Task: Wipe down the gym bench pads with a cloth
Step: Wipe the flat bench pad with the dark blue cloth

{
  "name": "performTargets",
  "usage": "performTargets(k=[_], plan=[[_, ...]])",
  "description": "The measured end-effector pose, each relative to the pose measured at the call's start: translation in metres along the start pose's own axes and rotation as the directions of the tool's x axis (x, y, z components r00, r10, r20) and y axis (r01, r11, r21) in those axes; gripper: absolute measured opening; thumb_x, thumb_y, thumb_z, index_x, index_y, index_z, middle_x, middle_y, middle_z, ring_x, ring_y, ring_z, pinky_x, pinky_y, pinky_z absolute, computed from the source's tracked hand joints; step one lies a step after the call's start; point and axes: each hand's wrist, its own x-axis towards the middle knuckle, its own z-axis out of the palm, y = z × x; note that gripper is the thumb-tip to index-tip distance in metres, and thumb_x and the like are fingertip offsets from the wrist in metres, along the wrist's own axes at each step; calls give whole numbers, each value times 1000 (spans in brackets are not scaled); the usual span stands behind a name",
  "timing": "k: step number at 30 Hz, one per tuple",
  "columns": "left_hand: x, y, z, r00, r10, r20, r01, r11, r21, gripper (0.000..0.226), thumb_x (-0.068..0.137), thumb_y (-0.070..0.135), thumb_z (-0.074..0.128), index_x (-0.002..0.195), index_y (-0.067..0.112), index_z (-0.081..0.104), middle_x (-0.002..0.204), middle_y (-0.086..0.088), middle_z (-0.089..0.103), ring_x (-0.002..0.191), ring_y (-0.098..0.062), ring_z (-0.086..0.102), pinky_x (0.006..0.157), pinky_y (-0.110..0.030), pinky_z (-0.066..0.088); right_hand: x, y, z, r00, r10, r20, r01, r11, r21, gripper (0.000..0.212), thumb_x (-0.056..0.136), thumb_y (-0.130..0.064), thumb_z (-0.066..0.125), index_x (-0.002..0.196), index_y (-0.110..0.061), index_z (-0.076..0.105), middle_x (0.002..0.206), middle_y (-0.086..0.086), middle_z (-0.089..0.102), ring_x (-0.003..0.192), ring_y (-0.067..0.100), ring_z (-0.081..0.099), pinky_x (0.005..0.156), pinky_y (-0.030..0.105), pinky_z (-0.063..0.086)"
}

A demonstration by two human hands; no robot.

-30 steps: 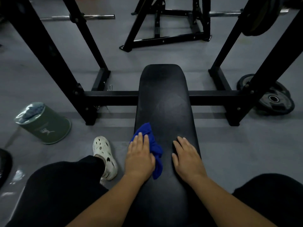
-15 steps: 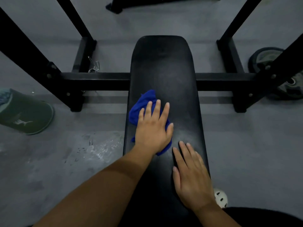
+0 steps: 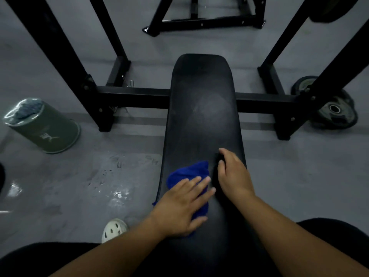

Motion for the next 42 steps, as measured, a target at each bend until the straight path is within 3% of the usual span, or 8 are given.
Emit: performTargets(k=[4, 9, 15, 21, 26, 35, 39, 42], plan=[[26, -17, -2, 877, -475, -69, 471, 880, -66, 72, 93, 58, 38, 149, 14, 44, 159, -13, 35, 144, -33, 36, 115, -49, 34, -37, -5, 17, 981, -186, 47, 190, 977, -95, 42, 92, -9, 51, 134, -8, 58, 140, 11, 56, 130, 27, 51, 112, 40, 39], [35, 5, 1, 988, -153, 10, 153, 987, -50, 69, 95, 56, 34, 150, 15, 43, 161, -12, 31, 147, -33, 30, 118, -48, 30, -73, 12, 10, 996, -80, -47, 76, 995, -68, 46, 89, -1, 53, 134, -9, 57, 142, 9, 53, 132, 25, 48, 114, 37, 34], [116, 2, 1, 913, -408, -5, 406, 911, -74, 74, 95, 61, 22, 154, 18, 36, 164, -10, 24, 151, -32, 19, 122, -46, 17, -94, 39, -32, 993, -11, -117, 3, 998, -67, 46, 89, 1, 55, 134, -12, 57, 138, 3, 55, 127, 16, 47, 109, 24, 31], [115, 19, 3, 1000, 1, -9, -2, 994, -113, 64, 95, 50, 37, 150, 16, 42, 160, -9, 33, 147, -30, 29, 120, -45, 25, -63, 47, -42, 986, 17, -165, -30, 996, -79, 43, 90, -13, 46, 131, -10, 57, 132, 6, 58, 122, 21, 51, 106, 20, 30], [68, -6, -13, 952, 302, 44, -296, 950, -99, 73, 93, 58, 48, 150, 14, 40, 159, -8, 34, 149, -22, 26, 124, -40, 17, -63, 22, -16, 996, -75, -51, 71, 995, -76, 46, 98, -28, 35, 135, -14, 57, 140, 2, 55, 129, 15, 47, 109, 23, 30], [-11, -47, -24, 950, -311, 19, 310, 937, -162, 72, 85, 34, 29, 153, 10, 36, 162, -7, 30, 150, -21, 24, 123, -33, 9, -64, -44, 59, 1000, -21, 20, 26, 959, -283, 83, 90, -66, 18, 152, -13, 36, 161, 21, 22, 151, 35, 11, 123, 47, 1], [-41, -39, -22, 882, -471, -3, 463, 868, -180, 72, 83, 27, 27, 152, 9, 36, 161, -7, 32, 150, -20, 26, 124, -36, 15, -70, -70, 85, 946, -282, 163, 315, 919, -238, 69, 94, -50, 25, 150, -11, 39, 160, 20, 26, 150, 36, 15, 124, 48, 5], [-65, -30, -19, 872, -488, 30, 486, 861, -150, 75, 78, 24, 26, 150, 7, 40, 158, -10, 36, 148, -24, 32, 122, -43, 25, -103, -42, 65, 741, -565, 362, 649, 741, -174, 57, 96, -43, 39, 144, -15, 50, 155, 16, 39, 145, 34, 31, 120, 50, 24]])
